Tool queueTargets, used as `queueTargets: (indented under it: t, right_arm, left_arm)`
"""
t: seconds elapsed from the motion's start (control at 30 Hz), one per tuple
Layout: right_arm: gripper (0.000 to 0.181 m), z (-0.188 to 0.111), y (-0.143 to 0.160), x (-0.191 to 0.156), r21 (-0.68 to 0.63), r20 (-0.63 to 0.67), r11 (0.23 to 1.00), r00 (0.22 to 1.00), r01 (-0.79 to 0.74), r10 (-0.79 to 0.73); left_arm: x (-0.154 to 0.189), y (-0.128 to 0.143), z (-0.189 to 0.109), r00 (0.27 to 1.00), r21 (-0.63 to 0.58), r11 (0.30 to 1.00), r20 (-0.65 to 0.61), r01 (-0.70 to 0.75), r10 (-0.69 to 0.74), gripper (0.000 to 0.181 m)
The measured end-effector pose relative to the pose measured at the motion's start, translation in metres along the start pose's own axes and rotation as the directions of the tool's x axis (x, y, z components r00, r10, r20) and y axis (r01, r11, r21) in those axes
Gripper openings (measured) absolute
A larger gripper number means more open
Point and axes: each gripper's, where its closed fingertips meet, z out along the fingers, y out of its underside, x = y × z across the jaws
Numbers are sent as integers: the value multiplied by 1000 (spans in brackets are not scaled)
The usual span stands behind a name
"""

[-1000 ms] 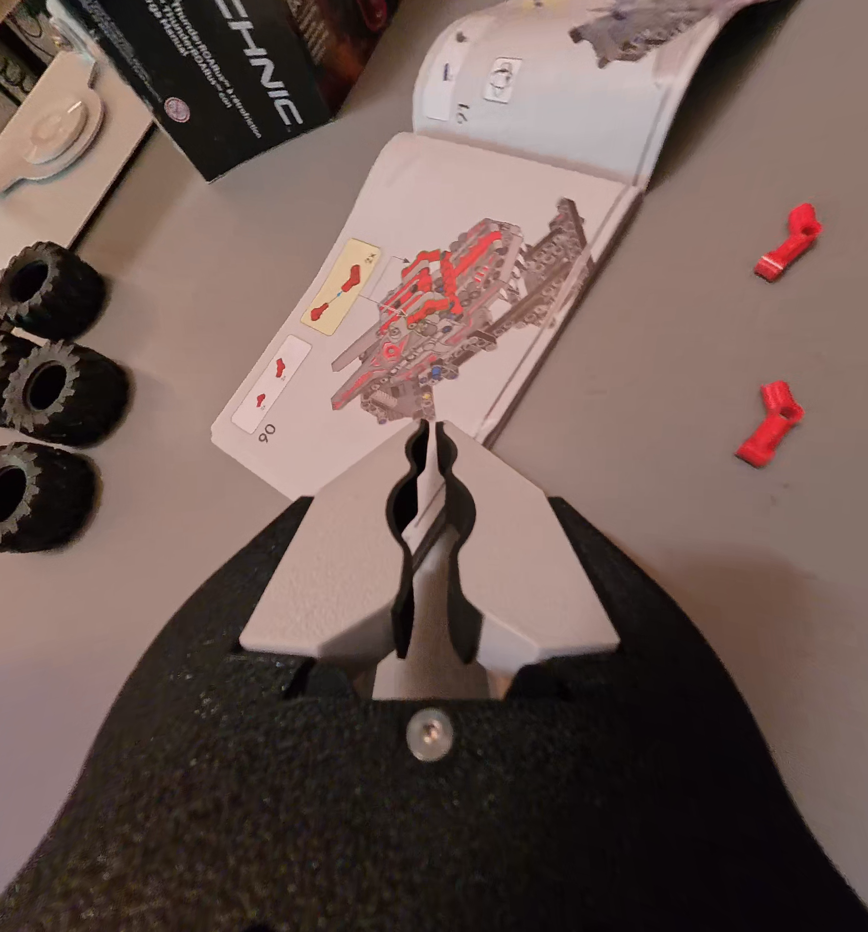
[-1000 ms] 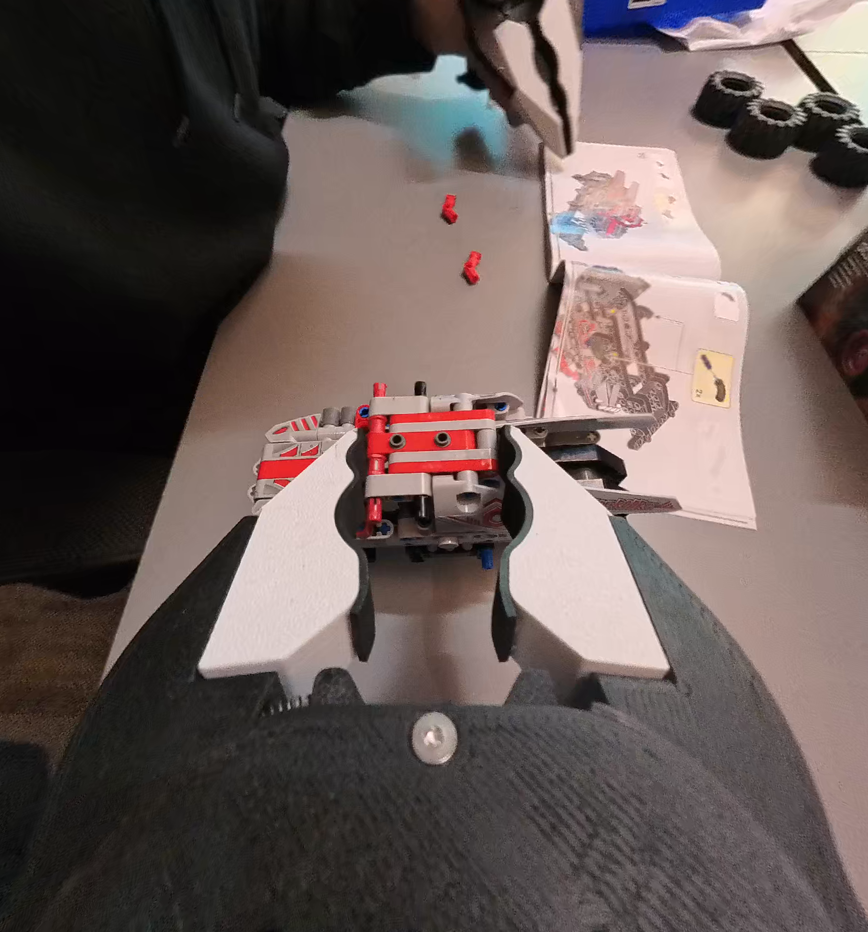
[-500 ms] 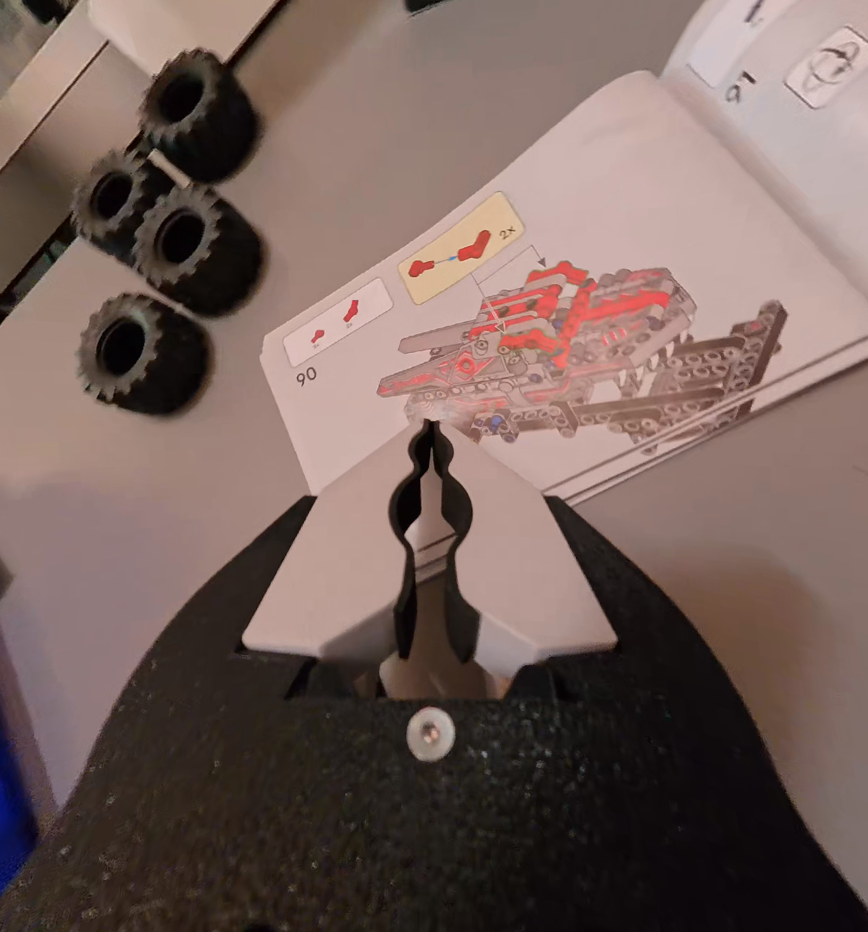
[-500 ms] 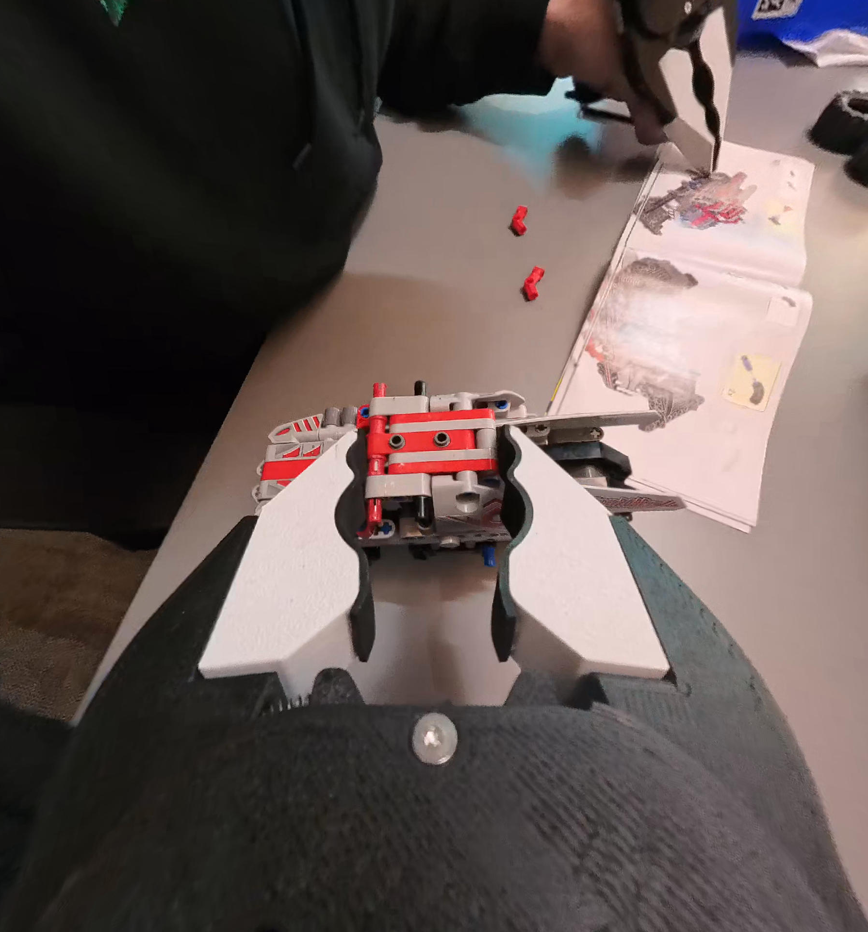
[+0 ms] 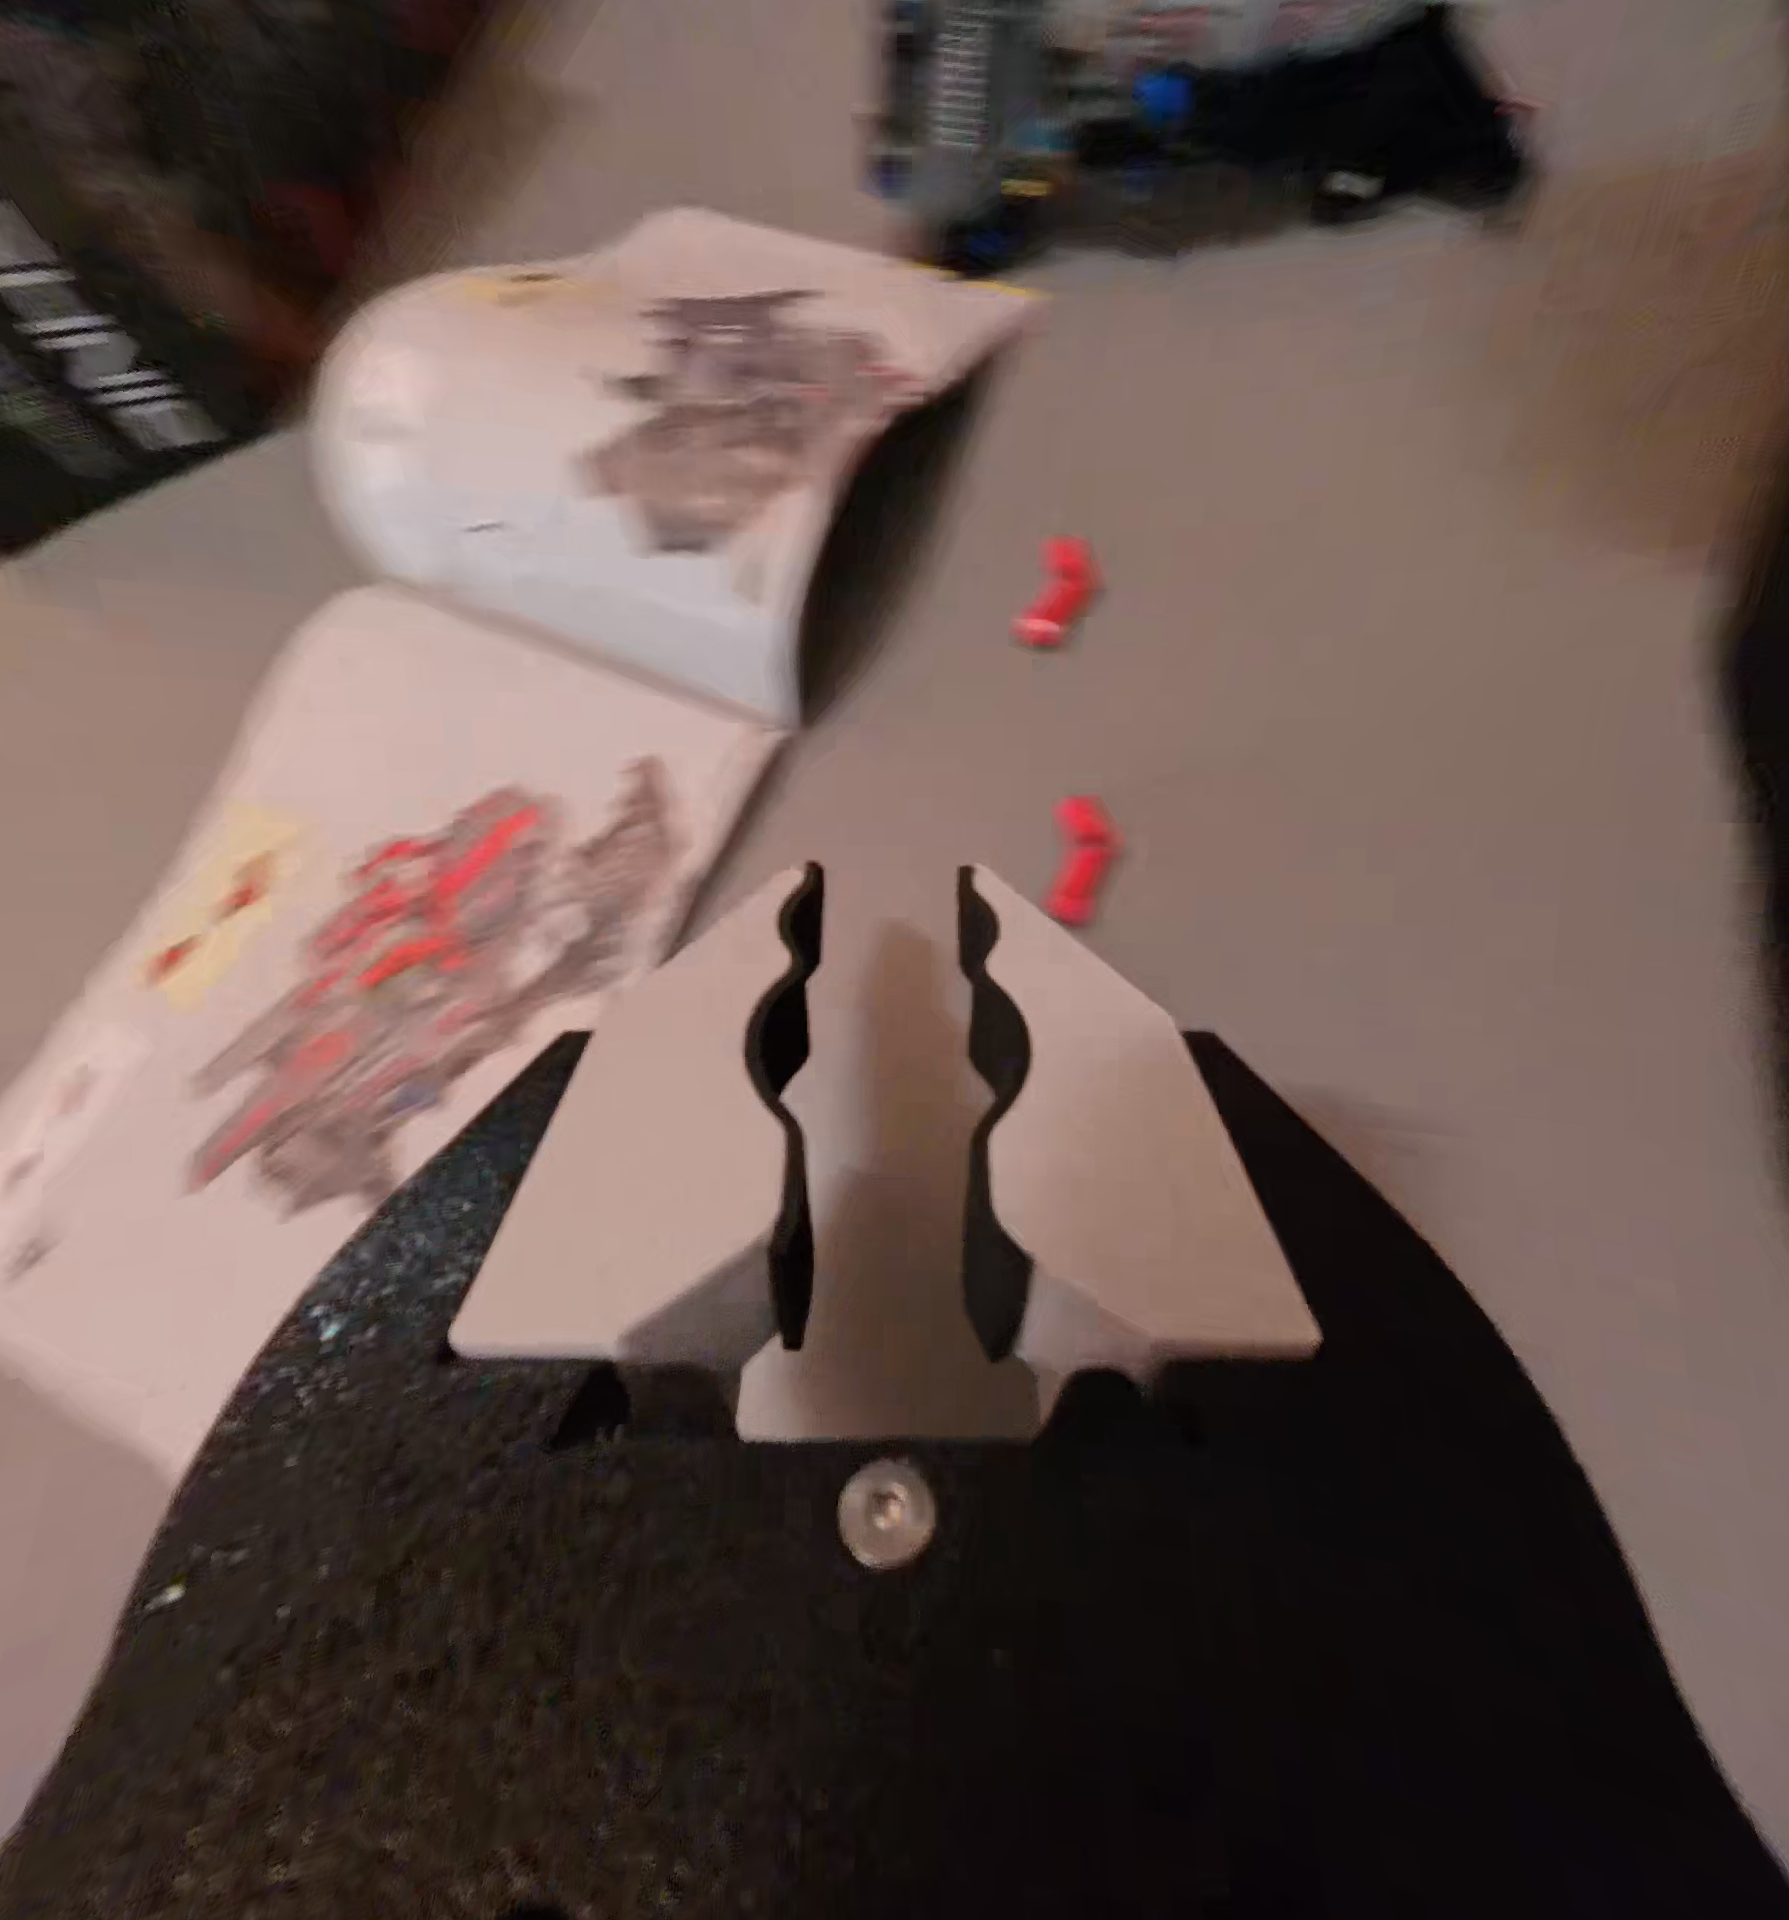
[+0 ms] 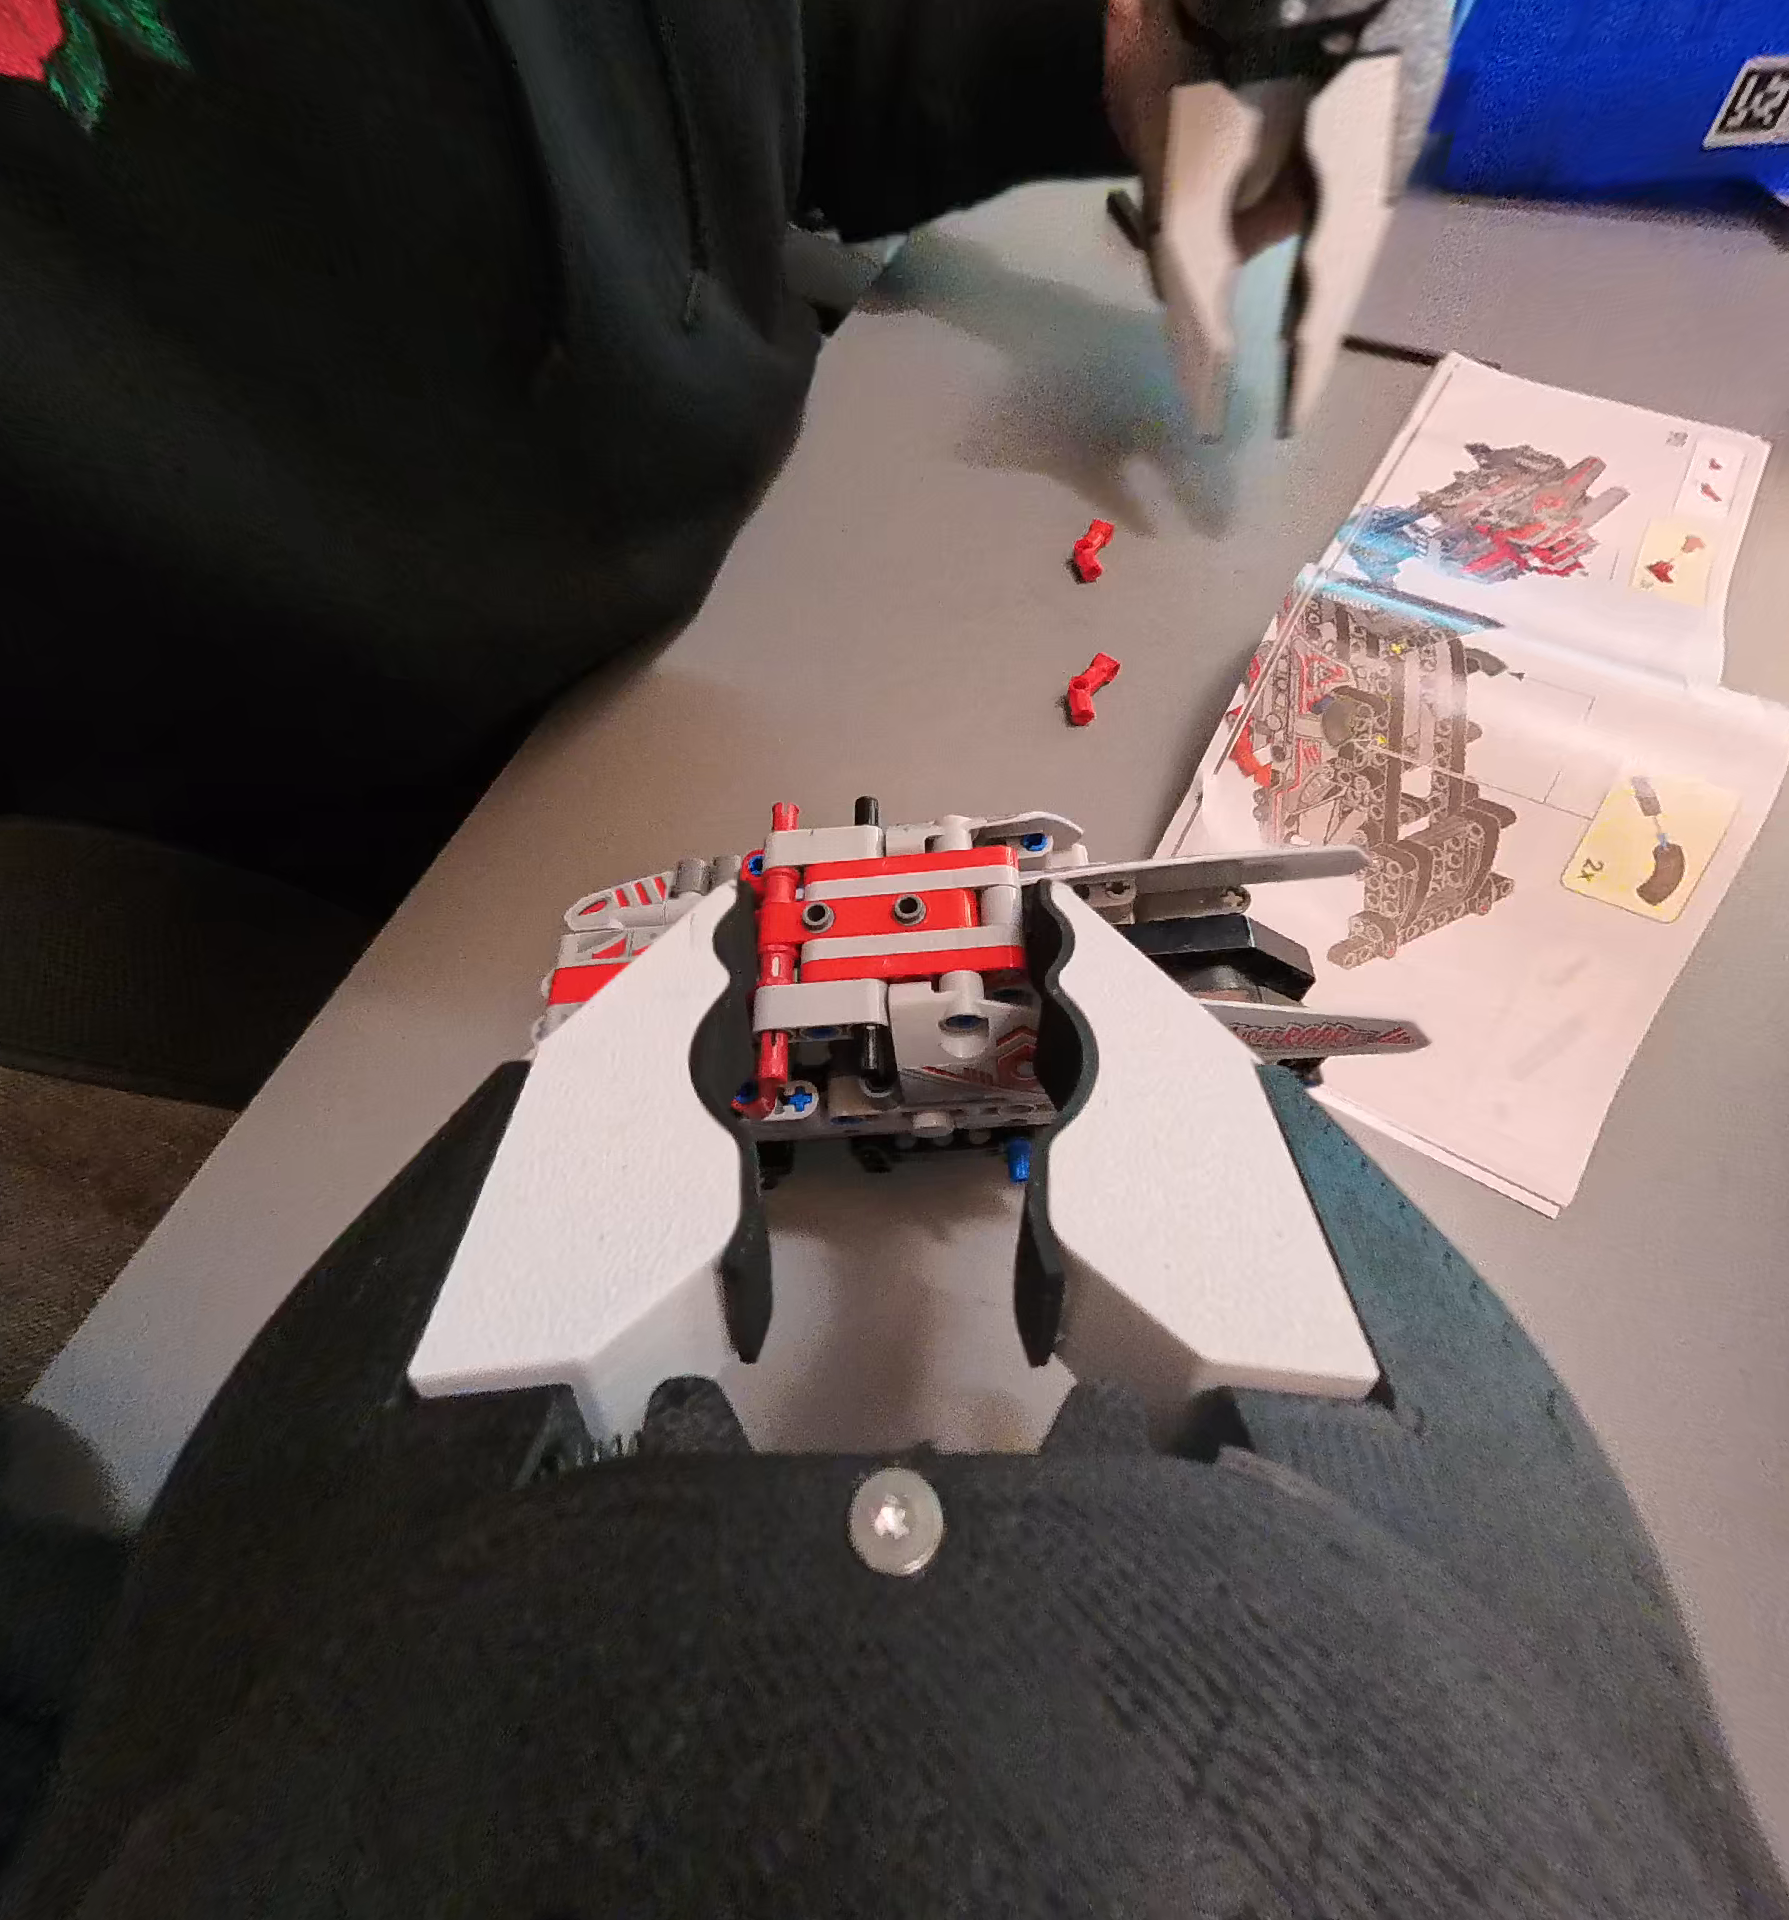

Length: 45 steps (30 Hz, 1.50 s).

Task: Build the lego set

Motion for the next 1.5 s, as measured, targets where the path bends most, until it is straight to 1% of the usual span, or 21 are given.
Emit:
queueTargets:
  t: [0.07,0.13,0.2,0.3,0.37,0.4,0.47,0.53,0.57,0.63,0.7,0.77,0.83,0.93,1.0,1.03,1.13,1.2,1.27,1.43,1.5]
  right_arm:
    - [57,-2,-2,-3,-7,-14,1000,1000,-10,10]
    - [60,-7,-13,-8,27,-43,1000,999,-3,5]
    - [67,-14,-23,-9,58,-123,998,992,20,-13]
    - [75,-28,-23,-7,-4,-318,1000,948,9,-10]
    - [77,-36,-27,-7,-80,-483,997,875,-9,-31]
    - [71,-39,-33,-6,-101,-574,995,818,-15,-46]
    - [66,-35,-44,-8,-114,-703,992,710,-54,-42]
    - [60,-16,-51,-16,-142,-755,985,654,-96,-45]
    - [55,-4,-57,-17,-127,-776,987,630,-97,-38]
    - [47,27,-73,-14,-35,-800,994,599,-102,34]
    - [41,53,-83,1,77,-839,989,527,-128,134]
    - [42,82,-88,18,203,-855,968,456,-147,249]
    - [40,110,-82,31,243,-859,953,417,-178,297]
    - [37,129,-87,45,295,-862,941,378,-167,337]
    - [35,135,-99,49,317,-861,940,379,-123,340]
    - [34,134,-102,52,325,-870,939,354,-109,342]
    - [35,134,-109,58,347,-883,934,306,-86,356]
    - [27,137,-117,59,345,-891,937,295,-52,344]
    - [21,138,-118,59,309,-917,950,255,-39,308]
    - [11,137,-118,61,190,-968,981,159,-30,193]
    - [8,134,-118,62,148,-978,988,143,-30,151]
  left_arm:
    - [29,0,8,992,-59,994,-92,-97,91,25]
    - [39,1,19,985,-132,979,-103,-154,141,19]
    - [43,3,27,981,-184,966,-104,-180,163,18]
    - [39,13,35,989,-280,949,-75,-144,128,8]
    - [39,10,38,996,-274,958,-56,-80,67,6]
    - [39,9,39,998,-263,964,-42,-49,39,6]
    - [33,4,42,998,-200,978,25,65,-62,6]
    - [30,-14,43,971,-41,971,37,236,-235,6]
    - [28,-27,41,947,67,945,14,319,-321,6]
    - [24,-54,31,898,269,860,-47,433,-438,6]
    - [18,-73,19,855,428,754,-100,498,-508,6]
    - [16,-88,10,816,531,645,-175,549,-550,6]
    - [17,-100,2,786,602,545,-252,584,-565,6]
    - [24,-111,-7,741,648,417,-364,637,-565,6]
    - [29,-113,-13,721,665,358,-409,655,-560,5]
    - [31,-112,-14,714,668,341,-420,661,-560,6]
    - [37,-108,-18,701,676,305,-444,671,-558,5]
    - [42,-107,-21,687,668,283,-475,689,-550,5]
    - [43,-105,-24,681,675,262,-483,690,-550,5]
    - [43,-105,-27,712,704,281,-444,653,-543,6]
    - [42,-106,-27,722,706,295,-434,644,-539,6]
